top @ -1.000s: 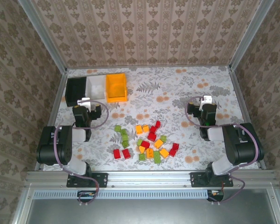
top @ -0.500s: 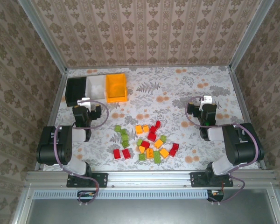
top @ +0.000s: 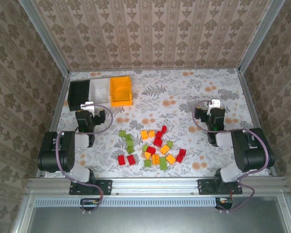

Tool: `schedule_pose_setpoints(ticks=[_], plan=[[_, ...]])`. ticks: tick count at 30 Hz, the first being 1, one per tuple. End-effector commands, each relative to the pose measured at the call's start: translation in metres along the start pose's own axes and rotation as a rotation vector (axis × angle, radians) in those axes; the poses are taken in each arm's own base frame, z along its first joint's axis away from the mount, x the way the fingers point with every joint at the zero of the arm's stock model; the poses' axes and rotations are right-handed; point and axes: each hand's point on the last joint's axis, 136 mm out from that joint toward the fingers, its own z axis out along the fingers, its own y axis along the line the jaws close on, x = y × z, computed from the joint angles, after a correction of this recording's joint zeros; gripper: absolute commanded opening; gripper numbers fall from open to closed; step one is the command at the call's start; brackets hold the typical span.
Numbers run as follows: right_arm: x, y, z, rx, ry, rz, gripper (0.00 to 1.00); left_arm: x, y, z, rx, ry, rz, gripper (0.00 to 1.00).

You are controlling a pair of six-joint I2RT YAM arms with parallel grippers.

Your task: Sort the legos into containers by color

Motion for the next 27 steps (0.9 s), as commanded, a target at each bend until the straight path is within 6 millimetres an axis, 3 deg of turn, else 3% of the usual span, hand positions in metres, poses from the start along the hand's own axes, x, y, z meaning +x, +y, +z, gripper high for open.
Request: schedule_pose_setpoints(ticks=[1, 5, 10, 12, 14, 16, 19, 22, 25, 27], plan=[[-0.027, 0.003, -0.003, -0.007, 0.017, -0.015, 1.0, -0.037, -0.002, -0.008, -0.006, -0.011, 0.055, 1.0], [-0.054, 0.005, -0.014, 0.034, 0.049, -0.021, 1.0, -0.071, -0.008, -0.022, 0.009, -0.043, 0.049, 1.0], [-0.084, 0.008, -0.032, 0.083, -0.029, 0.047, 1.0, -0.118, 0.007, -0.037, -0.04, -0.221, -0.148, 1.0], [-0.098, 0.008, -0.039, 0.145, -0.074, 0.042, 1.0, -0.12, 0.031, -0.04, -0.148, -0.216, -0.35, 1.0], [-0.108, 0.005, -0.042, 0.173, -0.099, 0.135, 1.0, -0.095, 0.061, -0.048, -0.302, -0.102, -0.642, 1.0], [-0.11, 0.003, -0.041, 0.16, -0.088, 0.299, 1.0, -0.089, 0.068, -0.051, -0.288, -0.052, -0.752, 1.0], [-0.092, 0.001, -0.037, 0.135, 0.039, 0.551, 1.0, -0.099, 0.056, -0.046, -0.128, -0.118, -0.799, 1.0], [-0.088, 0.026, -0.025, -0.018, 0.111, 0.546, 1.0, -0.107, 0.045, -0.045, -0.032, -0.161, -0.849, 1.0], [-0.082, 0.037, -0.021, -0.054, 0.185, 0.48, 1.0, -0.124, 0.013, -0.029, 0.053, 0.032, -0.623, 1.0], [-0.078, 0.044, -0.02, -0.072, 0.237, 0.444, 1.0, -0.119, -0.01, -0.012, 0.067, 0.153, -0.469, 0.99]])
